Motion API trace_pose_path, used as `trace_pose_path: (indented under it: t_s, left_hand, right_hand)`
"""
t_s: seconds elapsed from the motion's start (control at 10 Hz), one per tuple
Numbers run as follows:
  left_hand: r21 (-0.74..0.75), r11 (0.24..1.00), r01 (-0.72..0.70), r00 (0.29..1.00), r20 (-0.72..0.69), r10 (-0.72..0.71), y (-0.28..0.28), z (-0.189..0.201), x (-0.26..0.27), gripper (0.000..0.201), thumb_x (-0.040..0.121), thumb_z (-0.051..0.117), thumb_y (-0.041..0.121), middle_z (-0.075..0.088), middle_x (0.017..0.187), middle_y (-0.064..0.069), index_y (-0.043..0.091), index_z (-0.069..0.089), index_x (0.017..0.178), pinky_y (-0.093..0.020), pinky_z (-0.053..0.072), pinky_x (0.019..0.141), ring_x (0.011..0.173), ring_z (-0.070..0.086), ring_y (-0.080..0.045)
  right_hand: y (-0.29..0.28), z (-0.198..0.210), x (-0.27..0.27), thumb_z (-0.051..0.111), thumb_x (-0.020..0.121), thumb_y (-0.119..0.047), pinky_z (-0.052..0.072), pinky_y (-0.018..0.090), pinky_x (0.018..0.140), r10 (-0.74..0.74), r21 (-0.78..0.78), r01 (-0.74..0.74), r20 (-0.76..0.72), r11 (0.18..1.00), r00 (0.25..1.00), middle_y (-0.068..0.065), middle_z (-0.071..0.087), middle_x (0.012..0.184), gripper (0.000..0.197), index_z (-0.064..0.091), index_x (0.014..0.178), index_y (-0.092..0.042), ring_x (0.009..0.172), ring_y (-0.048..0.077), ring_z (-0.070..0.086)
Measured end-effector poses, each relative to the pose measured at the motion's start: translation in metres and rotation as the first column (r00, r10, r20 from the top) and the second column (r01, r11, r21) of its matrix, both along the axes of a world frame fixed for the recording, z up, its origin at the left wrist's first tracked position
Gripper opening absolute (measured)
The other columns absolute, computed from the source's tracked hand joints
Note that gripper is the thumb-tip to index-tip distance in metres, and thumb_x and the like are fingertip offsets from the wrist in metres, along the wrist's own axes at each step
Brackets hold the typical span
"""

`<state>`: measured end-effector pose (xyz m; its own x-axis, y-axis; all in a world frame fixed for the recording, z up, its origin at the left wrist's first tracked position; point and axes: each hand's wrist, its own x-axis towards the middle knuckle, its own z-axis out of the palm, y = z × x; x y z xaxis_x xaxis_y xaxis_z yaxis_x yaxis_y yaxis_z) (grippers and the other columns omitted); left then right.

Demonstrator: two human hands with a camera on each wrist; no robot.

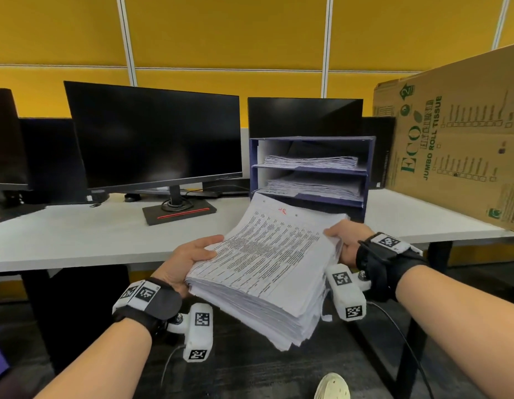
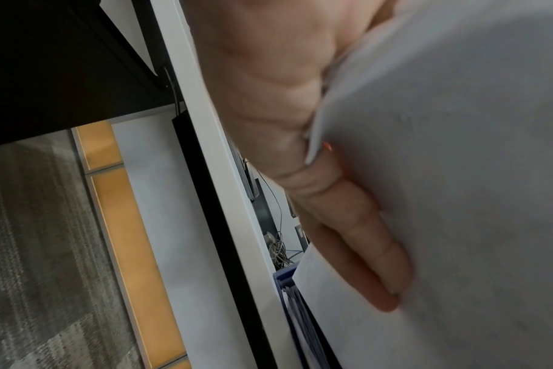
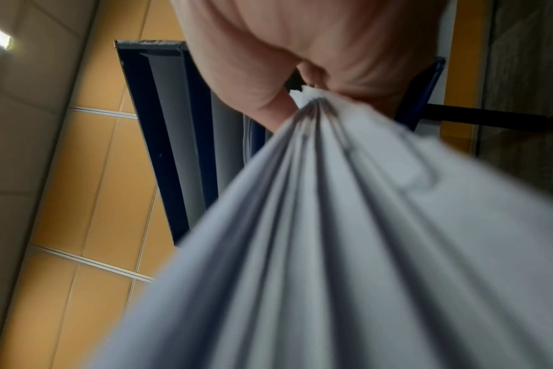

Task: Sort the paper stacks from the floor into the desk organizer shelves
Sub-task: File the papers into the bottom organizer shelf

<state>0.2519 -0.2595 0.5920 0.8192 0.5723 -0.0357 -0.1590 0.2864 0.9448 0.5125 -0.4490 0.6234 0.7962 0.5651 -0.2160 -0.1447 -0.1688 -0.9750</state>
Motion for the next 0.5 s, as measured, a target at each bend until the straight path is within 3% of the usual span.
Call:
trace_pose_path:
  t_s: [0.1,0.2,0.3,0.4,0.5]
  left_hand:
    - [0.026,1.000,0.005,1.000,-0.007,-0.004,0.002,0.001,0.005,0.037,0.089,0.046,-0.007,0.067,0.114,-0.026,0.007,0.059,0.121,-0.043,0.059,0.076,0.092,0.069,-0.036]
    - [0.000,1.000,0.007,0.999,0.042,-0.007,0.004,0.002,0.008,0.044,0.077,0.054,-0.002,0.068,0.112,-0.024,0.009,0.059,0.120,-0.045,0.059,0.075,0.090,0.070,-0.036]
    - [0.011,1.000,-0.016,0.997,0.072,0.015,0.007,0.002,0.011,0.044,0.074,0.056,0.000,0.068,0.112,-0.023,0.009,0.061,0.117,-0.042,0.060,0.070,0.088,0.070,-0.035]
    - [0.012,0.999,-0.049,0.999,0.025,0.049,0.012,-0.004,0.018,0.037,0.087,0.049,-0.006,0.066,0.116,-0.027,0.007,0.061,0.119,-0.042,0.059,0.075,0.100,0.065,-0.041]
    - [-0.019,0.997,-0.068,0.998,-0.009,0.068,0.016,-0.009,0.026,0.034,0.090,0.048,-0.006,0.064,0.118,-0.027,0.007,0.062,0.118,-0.044,0.056,0.080,0.112,0.059,-0.045]
  right_hand:
    - [-0.006,0.005,-0.014,0.058,0.084,-0.003,0.046,0.051,0.099,-0.070,0.121,0.081,-0.092,0.989,0.993,0.025,0.054,0.131,0.039,0.054,0.122,0.003,0.120,0.040,0.054]
    - [-0.008,0.014,-0.022,0.060,0.082,0.007,0.050,0.055,0.088,-0.141,0.234,0.177,-0.160,0.956,0.977,0.026,0.066,0.102,0.024,0.058,0.106,0.004,0.094,0.041,0.065]
    - [-0.005,0.015,-0.016,0.061,0.079,0.009,0.052,0.054,0.084,-0.166,0.263,0.202,-0.154,0.943,0.974,0.025,0.066,0.091,0.021,0.057,0.099,0.001,0.086,0.039,0.066]
    - [-0.001,0.008,-0.005,0.068,0.073,-0.001,0.055,0.048,0.081,-0.180,0.136,0.188,-0.068,0.973,0.981,0.024,0.064,0.112,0.044,0.057,0.115,0.002,0.099,0.040,0.065]
    - [0.006,-0.003,0.017,0.067,0.074,-0.010,0.055,0.044,0.085,-0.112,0.038,0.112,-0.006,0.993,0.994,0.020,0.059,0.125,0.051,0.055,0.123,-0.001,0.111,0.036,0.060]
